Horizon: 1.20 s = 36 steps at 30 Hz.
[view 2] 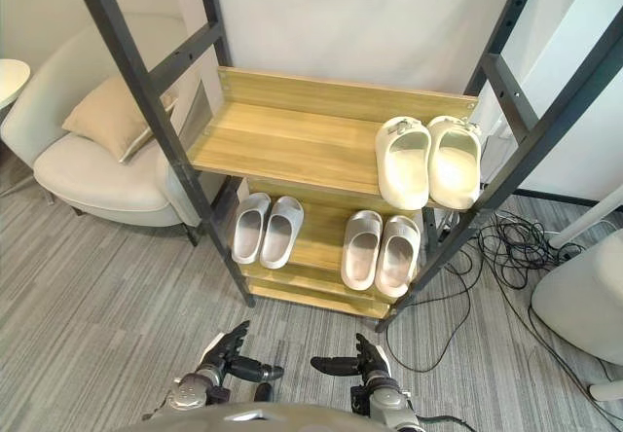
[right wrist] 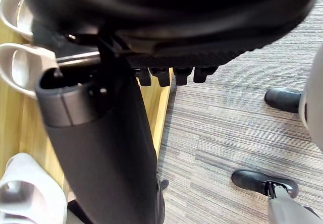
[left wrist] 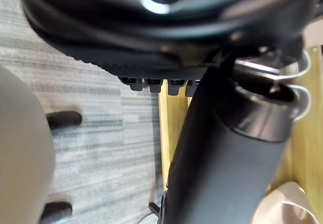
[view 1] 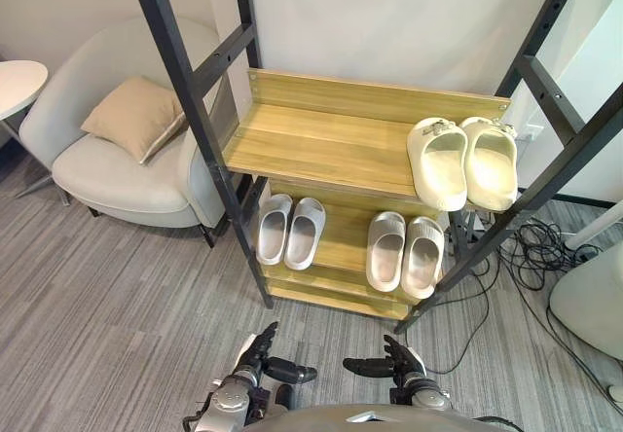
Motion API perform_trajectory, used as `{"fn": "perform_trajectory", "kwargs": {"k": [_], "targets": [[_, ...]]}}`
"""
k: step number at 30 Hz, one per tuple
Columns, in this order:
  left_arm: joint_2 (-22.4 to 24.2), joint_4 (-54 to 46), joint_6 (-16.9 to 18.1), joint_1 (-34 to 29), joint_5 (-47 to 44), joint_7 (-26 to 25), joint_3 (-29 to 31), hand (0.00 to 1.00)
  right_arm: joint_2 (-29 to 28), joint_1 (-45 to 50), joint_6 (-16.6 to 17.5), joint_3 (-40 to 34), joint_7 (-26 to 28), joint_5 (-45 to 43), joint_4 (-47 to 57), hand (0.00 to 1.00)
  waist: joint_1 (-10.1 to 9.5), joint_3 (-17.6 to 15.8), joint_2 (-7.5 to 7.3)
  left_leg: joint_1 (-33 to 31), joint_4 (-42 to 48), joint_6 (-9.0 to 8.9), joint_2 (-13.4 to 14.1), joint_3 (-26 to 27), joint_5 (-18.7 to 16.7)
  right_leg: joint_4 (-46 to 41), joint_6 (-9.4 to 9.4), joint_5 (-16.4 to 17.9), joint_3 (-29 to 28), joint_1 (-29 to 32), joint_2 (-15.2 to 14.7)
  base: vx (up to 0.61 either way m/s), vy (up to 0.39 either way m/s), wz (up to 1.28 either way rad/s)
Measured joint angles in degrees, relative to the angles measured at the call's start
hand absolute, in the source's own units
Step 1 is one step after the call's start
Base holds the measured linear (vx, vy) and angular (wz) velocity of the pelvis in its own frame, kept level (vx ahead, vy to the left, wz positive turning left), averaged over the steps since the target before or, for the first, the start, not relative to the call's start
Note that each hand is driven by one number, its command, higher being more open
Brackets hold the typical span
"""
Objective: Organize the slippers on the shoe rack
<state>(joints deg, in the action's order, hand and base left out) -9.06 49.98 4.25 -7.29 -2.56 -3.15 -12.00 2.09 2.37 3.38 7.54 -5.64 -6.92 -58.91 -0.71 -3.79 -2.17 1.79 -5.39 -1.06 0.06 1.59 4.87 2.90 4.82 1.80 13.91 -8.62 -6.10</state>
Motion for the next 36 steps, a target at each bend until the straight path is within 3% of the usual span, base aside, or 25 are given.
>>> {"fn": "perform_trajectory", "kwargs": {"k": [4,12,14,19,20,21,23,24,25,26,27,29,30,31,34,36], "targets": [[1.0,2.2,0.0,0.8,2.6,-3.0,2.4,1.00,0.3,-0.6,0.0,-1.9,0.0,0.0,-0.7,1.00,0.44,-0.9,0.46,1.2,0.0,-0.26,0.0,1.8,-0.6,-0.2,0.05,0.0,-1.7,-0.2,-0.1,0.01,0.011,-0.21],[2.9,3.8,0.2,1.0,4.3,-4.5,5.3,1.00,0.7,-1.7,0.0,-2.0,0.0,-0.4,-1.1,1.00,0.97,-1.9,1.78,3.2,0.0,-0.16,0.6,5.8,-1.3,-3.0,0.13,0.5,-6.0,1.2,0.1,-0.04,0.018,-0.31],[3.3,3.8,0.3,1.3,4.3,-4.8,6.7,1.00,1.0,-2.5,0.0,-2.1,0.0,-0.4,-1.1,1.00,0.97,-3.3,1.89,3.2,0.3,0.18,0.5,6.7,-1.1,-9.8,0.44,3.0,-7.4,4.8,-0.5,-0.07,0.020,-0.22],[2.9,3.8,0.3,2.4,4.3,-5.3,6.9,1.00,0.9,-2.8,0.1,-2.1,-0.1,-0.4,-0.5,1.00,0.99,-4.2,0.56,-1.5,2.8,2.07,0.3,5.8,-0.6,-19.6,1.38,6.2,-8.0,11.0,-2.2,-0.12,-0.010,0.17],[2.5,3.8,0.2,2.4,4.2,-5.2,7.0,1.00,0.8,-2.8,0.2,-2.1,0.0,-0.4,-0.1,1.00,1.09,-4.4,0.37,-2.8,4.2,2.33,-0.3,4.3,-0.5,-32.3,1.66,10.3,-8.4,13.8,-3.2,-0.07,-0.098,0.72],[2.4,3.7,0.2,2.4,4.2,-5.3,7.1,1.00,0.6,-1.8,0.5,-2.0,0.0,-0.4,0.2,1.00,0.96,-4.2,0.10,-3.5,5.4,2.42,-0.7,2.3,-0.4,-38.3,1.58,11.9,-9.5,12.6,-2.7,-0.08,-0.120,0.75],[2.7,2.6,0.3,2.0,4.1,-5.4,8.9,1.00,-0.2,-0.6,0.6,-1.2,0.1,-0.4,2.5,1.00,0.02,-3.6,-0.70,-6.2,7.2,1.89,-1.1,1.5,0.0,-36.5,0.51,14.3,-12.5,10.5,-1.5,-0.12,-0.119,0.41],[2.6,2.3,0.4,2.2,3.7,-5.7,9.4,1.00,-0.6,0.1,0.8,-0.1,0.3,-0.4,4.8,1.00,-0.37,-3.1,-1.41,-8.7,8.8,1.42,-1.2,1.2,0.5,-32.5,-1.11,16.1,-14.2,10.3,-0.6,-0.21,-0.174,0.17],[2.7,2.1,0.4,2.3,2.9,-5.9,9.5,1.00,-0.6,0.5,1.3,1.1,0.6,-0.4,6.8,1.00,-0.64,-3.0,-1.19,-11.8,9.8,0.72,-0.9,0.9,1.4,-27.3,-2.15,17.3,-14.5,10.3,0.0,-0.19,-0.174,0.12],[2.8,2.3,0.5,2.7,2.6,-5.9,9.4,1.00,-0.4,0.5,1.8,1.4,0.8,-0.4,7.5,1.00,-0.85,-3.4,-0.12,-13.7,9.9,0.14,-0.1,0.5,2.3,-24.1,-2.24,17.1,-14.1,10.4,0.8,-0.22,-0.170,0.32],[4.0,3.0,0.5,3.2,2.2,-6.0,9.1,1.00,0.1,0.5,2.0,1.3,0.8,-0.4,7.7,1.00,-0.55,-4.4,2.12,-14.8,9.4,-0.31,1.4,-1.7,3.6,-22.2,-3.04,15.2,-12.3,10.2,2.9,-0.27,-0.155,0.49],[4.2,3.0,0.7,3.4,1.8,-6.0,8.9,1.00,0.5,1.1,1.5,1.2,1.0,-0.4,8.0,1.00,-0.56,-5.4,3.44,-14.8,8.0,-1.76,2.9,-4.0,5.0,-22.0,-4.11,14.4,-9.9,10.0,5.0,-0.29,-0.153,0.61],[4.6,3.0,0.7,3.4,1.8,-6.0,8.8,1.00,0.8,0.9,1.7,0.6,0.8,-0.4,8.0,1.00,-0.45,-5.7,3.81,-14.9,6.3,-2.53,3.9,-3.9,4.4,-21.3,-4.85,13.8,-7.7,9.7,5.7,-0.29,-0.174,0.75],[4.3,3.0,0.7,3.6,1.8,-5.9,8.5,1.00,0.4,1.0,1.8,-0.1,0.5,-0.4,8.0,1.00,-0.23,-6.0,2.81,-15.5,5.9,-3.11,4.2,-2.4,2.8,-20.2,-5.54,12.8,-5.6,9.7,5.2,-0.27,-0.159,1.02],[3.8,2.9,1.0,4.8,1.9,-5.6,8.3,1.00,1.1,0.7,1.9,-3.1,-0.1,-0.4,6.5,1.00,-0.07,-6.4,1.83,-18.9,18.3,-0.90,3.7,4.9,0.7,-19.6,-6.06,11.6,-1.3,11.1,2.2,-0.14,-0.058,0.84],[4.1,3.3,1.4,4.7,2.0,-5.8,8.3,1.00,2.7,1.1,1.9,-3.8,0.0,-0.4,5.3,1.00,0.28,-6.2,2.02,-17.6,25.7,-0.85,4.2,7.4,-5.3,-19.0,-5.49,10.6,1.8,11.5,0.7,-0.06,0.029,0.95]]}}
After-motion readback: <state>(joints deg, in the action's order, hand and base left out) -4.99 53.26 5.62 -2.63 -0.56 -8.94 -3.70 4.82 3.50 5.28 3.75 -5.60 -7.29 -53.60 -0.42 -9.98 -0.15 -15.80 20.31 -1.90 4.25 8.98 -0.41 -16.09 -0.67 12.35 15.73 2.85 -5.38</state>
